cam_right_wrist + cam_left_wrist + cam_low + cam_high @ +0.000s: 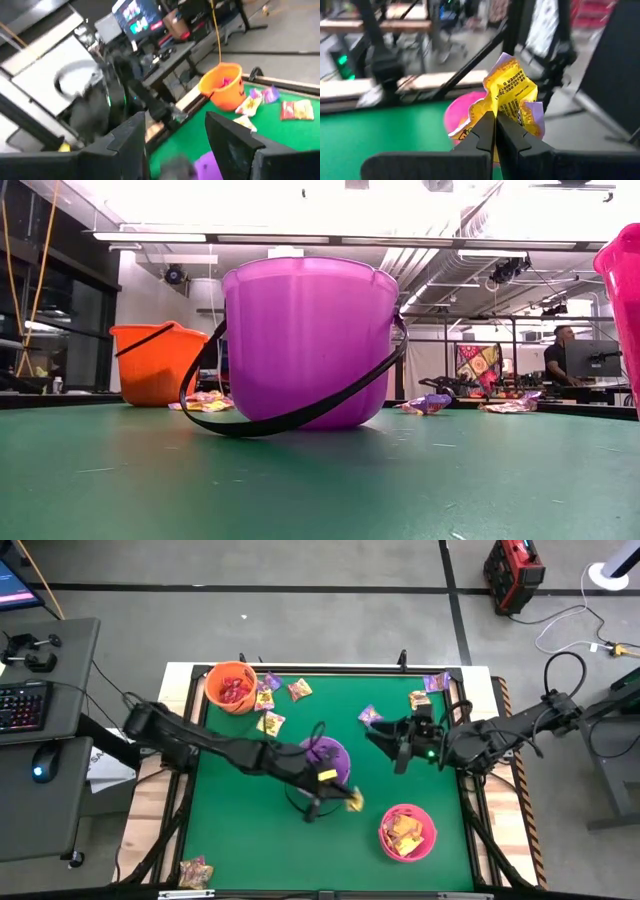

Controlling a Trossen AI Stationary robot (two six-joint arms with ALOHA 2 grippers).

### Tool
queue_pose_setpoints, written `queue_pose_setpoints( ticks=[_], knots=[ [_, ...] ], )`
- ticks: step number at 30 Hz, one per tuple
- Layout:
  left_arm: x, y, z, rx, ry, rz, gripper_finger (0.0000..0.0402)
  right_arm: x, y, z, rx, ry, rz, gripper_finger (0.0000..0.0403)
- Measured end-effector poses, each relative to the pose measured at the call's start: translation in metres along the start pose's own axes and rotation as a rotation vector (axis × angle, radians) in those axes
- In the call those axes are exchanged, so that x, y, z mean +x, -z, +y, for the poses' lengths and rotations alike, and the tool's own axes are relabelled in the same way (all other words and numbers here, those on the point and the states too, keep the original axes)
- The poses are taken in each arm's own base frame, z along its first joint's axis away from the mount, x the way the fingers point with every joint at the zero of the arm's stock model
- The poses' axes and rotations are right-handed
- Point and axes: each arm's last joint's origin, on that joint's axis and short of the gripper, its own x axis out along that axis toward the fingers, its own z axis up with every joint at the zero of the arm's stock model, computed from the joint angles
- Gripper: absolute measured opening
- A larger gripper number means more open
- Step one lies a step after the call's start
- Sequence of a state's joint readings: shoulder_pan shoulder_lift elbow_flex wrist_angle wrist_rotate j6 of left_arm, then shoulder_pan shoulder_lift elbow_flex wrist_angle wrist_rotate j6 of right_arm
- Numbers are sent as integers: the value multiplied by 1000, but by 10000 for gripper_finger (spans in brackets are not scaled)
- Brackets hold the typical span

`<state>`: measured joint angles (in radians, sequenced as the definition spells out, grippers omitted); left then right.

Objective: Sort candy by brand, put in halloween buckets
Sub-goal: Put the yellow candy into the pink bucket

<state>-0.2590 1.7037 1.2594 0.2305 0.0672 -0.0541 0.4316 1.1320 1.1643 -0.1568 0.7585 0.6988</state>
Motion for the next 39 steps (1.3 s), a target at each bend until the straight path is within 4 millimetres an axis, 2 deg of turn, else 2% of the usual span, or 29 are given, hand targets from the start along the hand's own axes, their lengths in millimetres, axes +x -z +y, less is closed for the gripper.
queue_pose_setpoints(
  ticks=[3,9,20,25,28,31,36,39],
  knots=[
    [22,13,-2,-29,29,-89,0,0,-3,1,-7,18,-45,201],
    [51,32,-1,-27,45,-249,0,0,-5,1,-15,38,-81,201],
    [112,45,4,-26,46,-274,0,-1,-7,0,-8,89,-122,201],
    [132,50,3,-45,47,-227,4,0,-7,0,-8,94,-125,201],
    [139,54,4,-5,24,-149,24,-1,-7,0,-6,94,-125,201],
    [141,57,4,20,13,-85,60,0,-7,0,-4,94,-125,201],
    [141,51,7,1,-9,-107,134,-1,-7,0,-32,100,-128,201],
    [136,44,13,-59,-18,-26,170,-1,-8,0,-33,99,-130,201]
  ],
)
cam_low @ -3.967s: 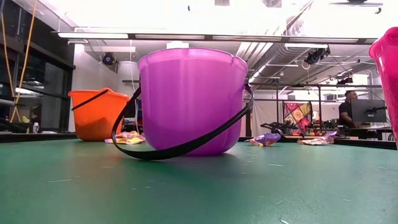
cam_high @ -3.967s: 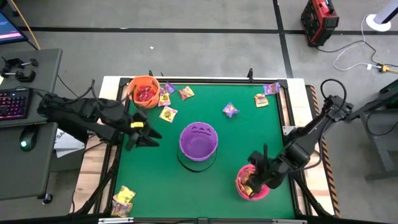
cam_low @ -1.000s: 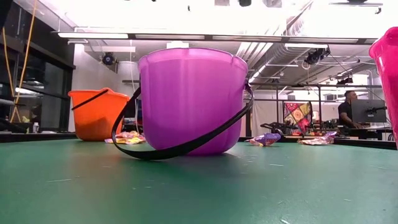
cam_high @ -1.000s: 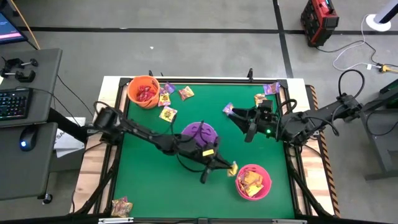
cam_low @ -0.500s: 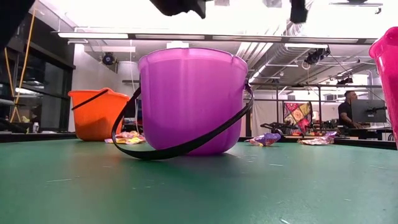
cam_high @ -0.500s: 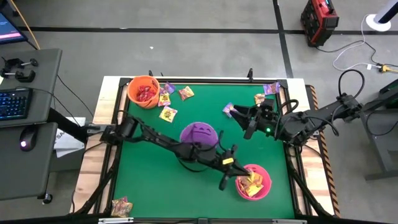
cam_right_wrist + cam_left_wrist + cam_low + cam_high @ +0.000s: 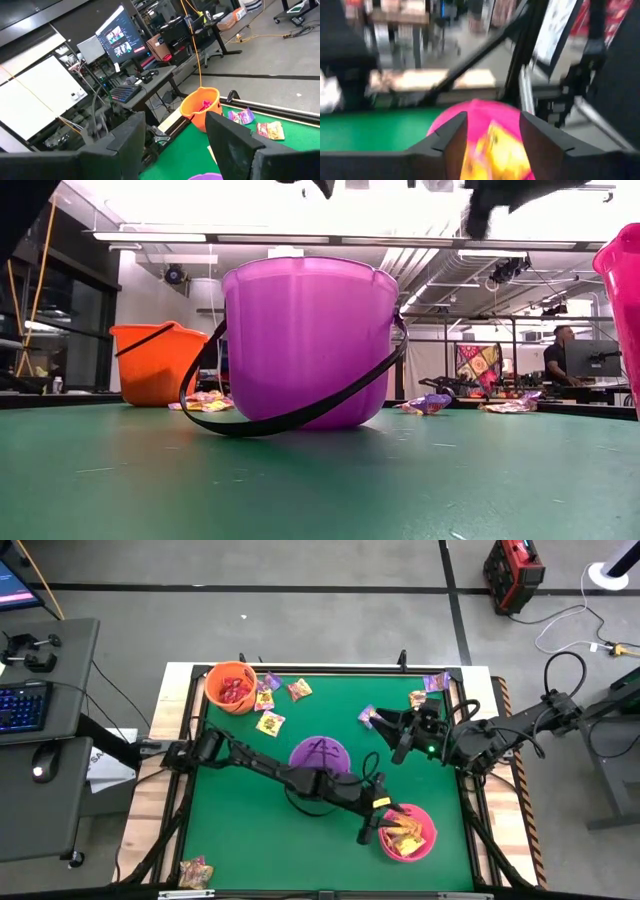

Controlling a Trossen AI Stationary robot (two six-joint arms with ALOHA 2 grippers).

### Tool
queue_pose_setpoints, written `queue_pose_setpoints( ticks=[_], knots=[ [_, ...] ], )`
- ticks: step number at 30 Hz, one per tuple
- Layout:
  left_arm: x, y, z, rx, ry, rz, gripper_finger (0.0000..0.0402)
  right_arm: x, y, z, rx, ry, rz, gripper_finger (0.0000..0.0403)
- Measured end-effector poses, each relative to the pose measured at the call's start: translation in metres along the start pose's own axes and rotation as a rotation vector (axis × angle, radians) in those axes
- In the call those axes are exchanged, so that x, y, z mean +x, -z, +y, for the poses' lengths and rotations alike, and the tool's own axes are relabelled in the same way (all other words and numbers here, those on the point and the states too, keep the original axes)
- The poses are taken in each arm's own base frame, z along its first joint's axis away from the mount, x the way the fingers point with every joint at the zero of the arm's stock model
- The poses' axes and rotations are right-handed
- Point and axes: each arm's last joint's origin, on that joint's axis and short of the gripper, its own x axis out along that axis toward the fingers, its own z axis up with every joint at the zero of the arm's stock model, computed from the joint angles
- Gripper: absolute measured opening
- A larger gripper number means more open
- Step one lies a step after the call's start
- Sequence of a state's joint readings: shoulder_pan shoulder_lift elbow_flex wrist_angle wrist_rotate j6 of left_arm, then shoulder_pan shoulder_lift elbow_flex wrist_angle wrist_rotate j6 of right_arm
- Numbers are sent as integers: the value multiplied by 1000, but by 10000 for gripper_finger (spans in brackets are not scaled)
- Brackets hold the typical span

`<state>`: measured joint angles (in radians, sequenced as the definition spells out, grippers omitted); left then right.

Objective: Sort candy by brand, put in halloween buckets
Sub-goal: Put the yellow candy into the pink bucket

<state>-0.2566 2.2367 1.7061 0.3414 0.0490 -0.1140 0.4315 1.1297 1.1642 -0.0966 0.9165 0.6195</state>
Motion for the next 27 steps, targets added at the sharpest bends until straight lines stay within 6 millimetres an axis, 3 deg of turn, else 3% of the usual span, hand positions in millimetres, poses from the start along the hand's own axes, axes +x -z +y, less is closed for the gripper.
queue_pose_setpoints(
  ticks=[3,6,10,15,18,21,24,27],
  knots=[
    [-20,-16,11,-5,-28,159,188,-2,-4,0,-5,-7,-10,201],
    [-56,-40,28,53,-72,337,192,-5,-9,-1,-19,-15,-25,201],
    [-118,-60,55,53,-159,554,189,-7,-15,-1,-42,-30,-47,201],
    [-211,-71,74,12,-349,520,186,-8,-16,-1,-53,-50,-41,201],
    [-269,-63,74,-19,-483,435,186,-7,-15,-1,-63,-47,-34,201],
    [-313,-40,76,-91,-601,416,185,-7,-14,-1,-70,-44,-29,201],
    [-336,-12,86,-248,-660,445,185,-7,-14,-1,-70,-44,-29,201],
    [-336,11,99,-366,-650,506,189,-7,-14,-2,-72,-41,-29,201]
  ],
)
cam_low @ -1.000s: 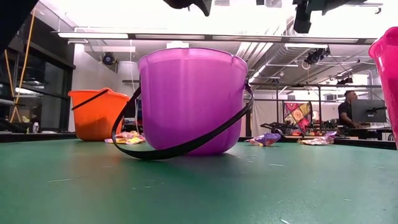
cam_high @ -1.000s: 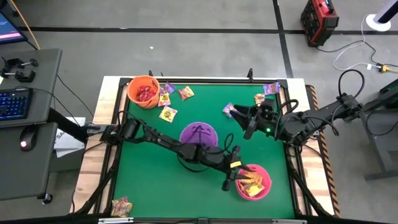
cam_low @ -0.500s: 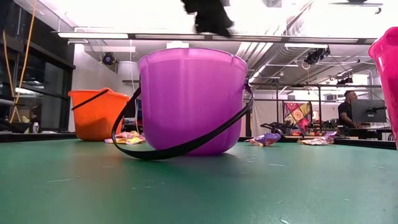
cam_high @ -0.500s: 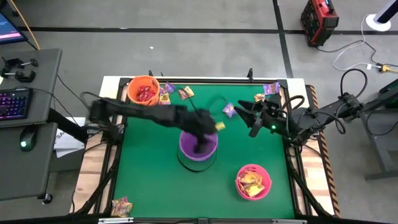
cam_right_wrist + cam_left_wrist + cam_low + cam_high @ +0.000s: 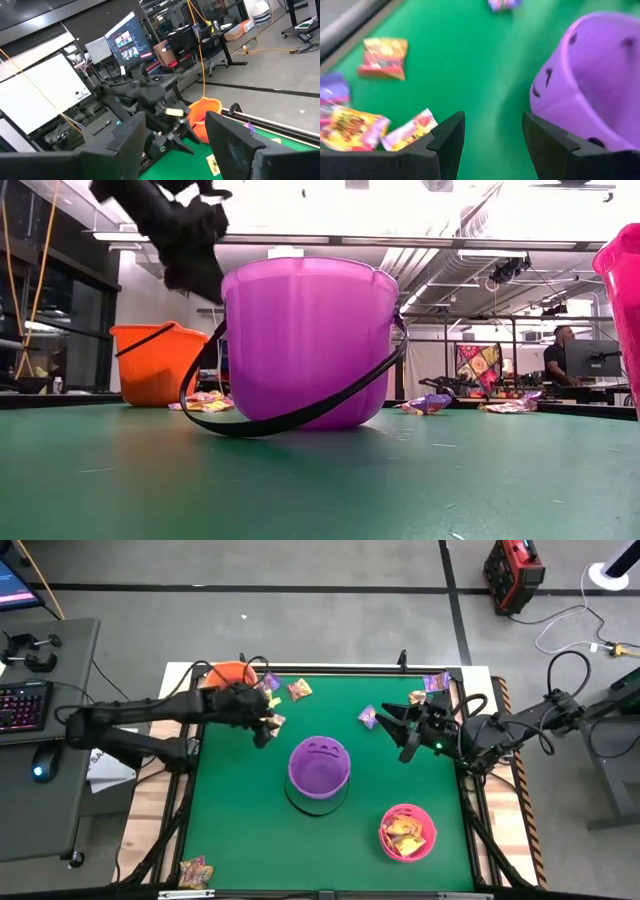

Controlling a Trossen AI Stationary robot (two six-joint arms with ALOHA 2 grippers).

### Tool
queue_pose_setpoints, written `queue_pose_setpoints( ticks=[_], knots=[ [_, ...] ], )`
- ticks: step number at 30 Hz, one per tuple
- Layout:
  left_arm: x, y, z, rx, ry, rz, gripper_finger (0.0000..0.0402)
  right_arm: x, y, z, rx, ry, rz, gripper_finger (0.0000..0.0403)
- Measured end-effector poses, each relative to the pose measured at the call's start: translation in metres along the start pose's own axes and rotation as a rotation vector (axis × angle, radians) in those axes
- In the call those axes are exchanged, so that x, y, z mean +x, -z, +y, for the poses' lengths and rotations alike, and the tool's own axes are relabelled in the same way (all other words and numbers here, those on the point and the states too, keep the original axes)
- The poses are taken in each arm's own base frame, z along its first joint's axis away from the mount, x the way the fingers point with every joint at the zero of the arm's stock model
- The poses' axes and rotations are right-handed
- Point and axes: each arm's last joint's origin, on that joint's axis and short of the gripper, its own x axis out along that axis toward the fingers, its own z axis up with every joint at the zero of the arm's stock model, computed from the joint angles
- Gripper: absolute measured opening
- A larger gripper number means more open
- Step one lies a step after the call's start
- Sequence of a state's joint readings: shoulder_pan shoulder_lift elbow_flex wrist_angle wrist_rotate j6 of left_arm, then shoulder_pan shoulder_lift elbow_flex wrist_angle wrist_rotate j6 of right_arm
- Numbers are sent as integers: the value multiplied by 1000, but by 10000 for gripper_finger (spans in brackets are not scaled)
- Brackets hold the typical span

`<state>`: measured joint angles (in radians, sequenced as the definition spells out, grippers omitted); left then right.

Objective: Sort candy by brand, put in halloween buckets
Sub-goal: Put the yellow candy into the pink bucket

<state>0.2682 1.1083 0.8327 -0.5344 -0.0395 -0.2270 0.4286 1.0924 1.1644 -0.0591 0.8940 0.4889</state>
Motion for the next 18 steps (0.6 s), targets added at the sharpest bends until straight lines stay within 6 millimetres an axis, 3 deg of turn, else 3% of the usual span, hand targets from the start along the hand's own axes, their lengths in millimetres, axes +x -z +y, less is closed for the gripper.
queue_pose_setpoints(
  ticks=[6,11,18],
  knots=[
    [36,-19,2,95,-14,168,198,4,-1,-4,3,24,-9,201],
    [69,-35,13,242,-86,485,204,7,-3,-6,4,38,-17,201],
    [117,-33,31,393,-190,749,210,8,0,-6,-1,42,-12,201]
  ],
)
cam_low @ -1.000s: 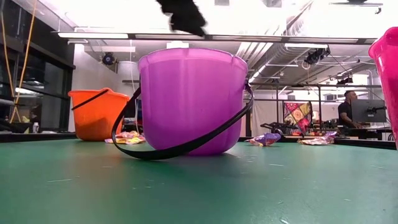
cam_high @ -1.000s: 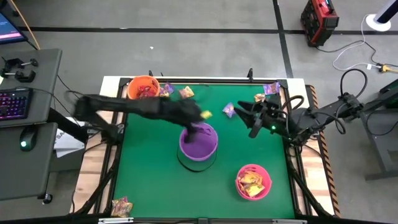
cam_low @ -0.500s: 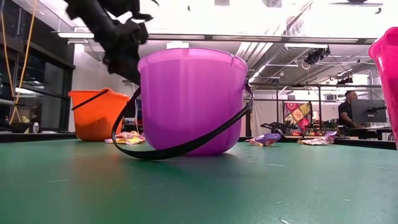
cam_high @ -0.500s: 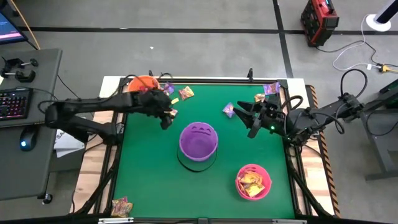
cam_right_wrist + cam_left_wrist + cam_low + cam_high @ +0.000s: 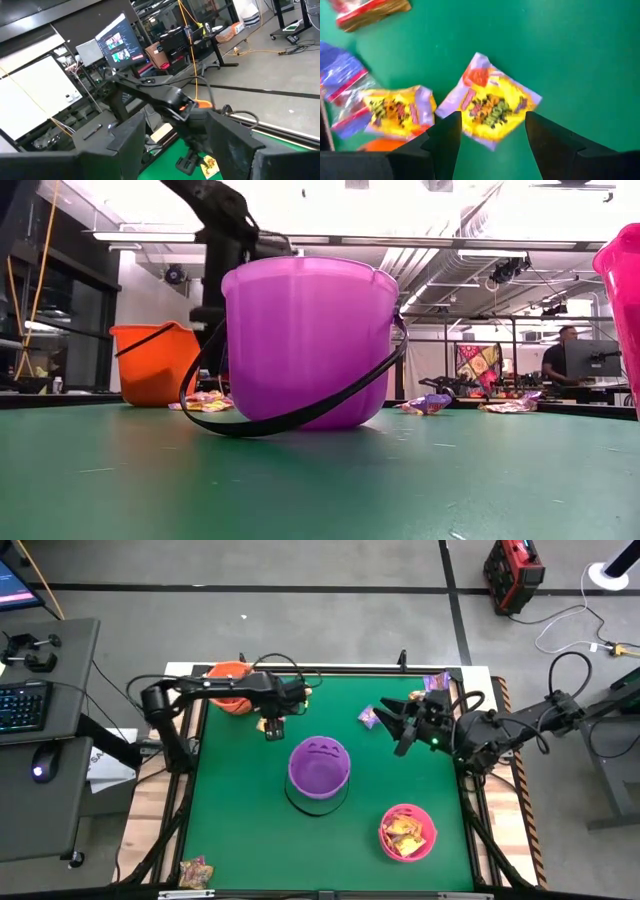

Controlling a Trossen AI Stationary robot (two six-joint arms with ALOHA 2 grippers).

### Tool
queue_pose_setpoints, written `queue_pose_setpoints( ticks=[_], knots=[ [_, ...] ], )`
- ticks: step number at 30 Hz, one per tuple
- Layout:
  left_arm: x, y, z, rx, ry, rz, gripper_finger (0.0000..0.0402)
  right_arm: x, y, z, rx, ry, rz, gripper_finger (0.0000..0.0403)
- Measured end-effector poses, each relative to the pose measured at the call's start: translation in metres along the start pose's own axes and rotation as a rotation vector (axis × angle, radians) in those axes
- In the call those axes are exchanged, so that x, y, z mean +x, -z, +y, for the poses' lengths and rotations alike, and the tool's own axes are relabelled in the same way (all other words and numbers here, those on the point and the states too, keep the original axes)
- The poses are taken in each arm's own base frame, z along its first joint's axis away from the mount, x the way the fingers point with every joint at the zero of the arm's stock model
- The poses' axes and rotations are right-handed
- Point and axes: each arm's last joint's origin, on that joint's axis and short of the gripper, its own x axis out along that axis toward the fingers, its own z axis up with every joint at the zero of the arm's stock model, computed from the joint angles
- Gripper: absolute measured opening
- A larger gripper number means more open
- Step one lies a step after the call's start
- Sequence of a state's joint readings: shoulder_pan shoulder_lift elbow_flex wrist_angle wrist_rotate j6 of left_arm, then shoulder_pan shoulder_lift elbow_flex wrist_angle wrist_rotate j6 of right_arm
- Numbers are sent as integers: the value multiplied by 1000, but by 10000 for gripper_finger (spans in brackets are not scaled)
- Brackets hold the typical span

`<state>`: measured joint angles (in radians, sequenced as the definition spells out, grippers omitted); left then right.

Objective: Sort candy by brand, put in halloween buckets
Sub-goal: Put the yellow candy into the pink bucket

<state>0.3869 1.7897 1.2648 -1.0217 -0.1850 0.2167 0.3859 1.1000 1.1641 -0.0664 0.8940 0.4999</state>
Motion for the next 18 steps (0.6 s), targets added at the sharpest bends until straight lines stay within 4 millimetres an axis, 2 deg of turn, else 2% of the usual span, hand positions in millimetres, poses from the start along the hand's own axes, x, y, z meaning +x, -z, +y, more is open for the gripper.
queue_pose_setpoints(
  ticks=[4,13,16,18],
  knots=[
    [19,-9,0,46,22,18,210,3,4,1,11,6,10,201],
    [52,-14,3,58,33,112,207,8,17,5,46,-22,67,201],
    [54,-13,2,53,33,119,178,8,17,6,61,-38,77,201],
    [51,-12,0,62,37,129,131,8,17,7,62,-52,86,201]
  ],
)
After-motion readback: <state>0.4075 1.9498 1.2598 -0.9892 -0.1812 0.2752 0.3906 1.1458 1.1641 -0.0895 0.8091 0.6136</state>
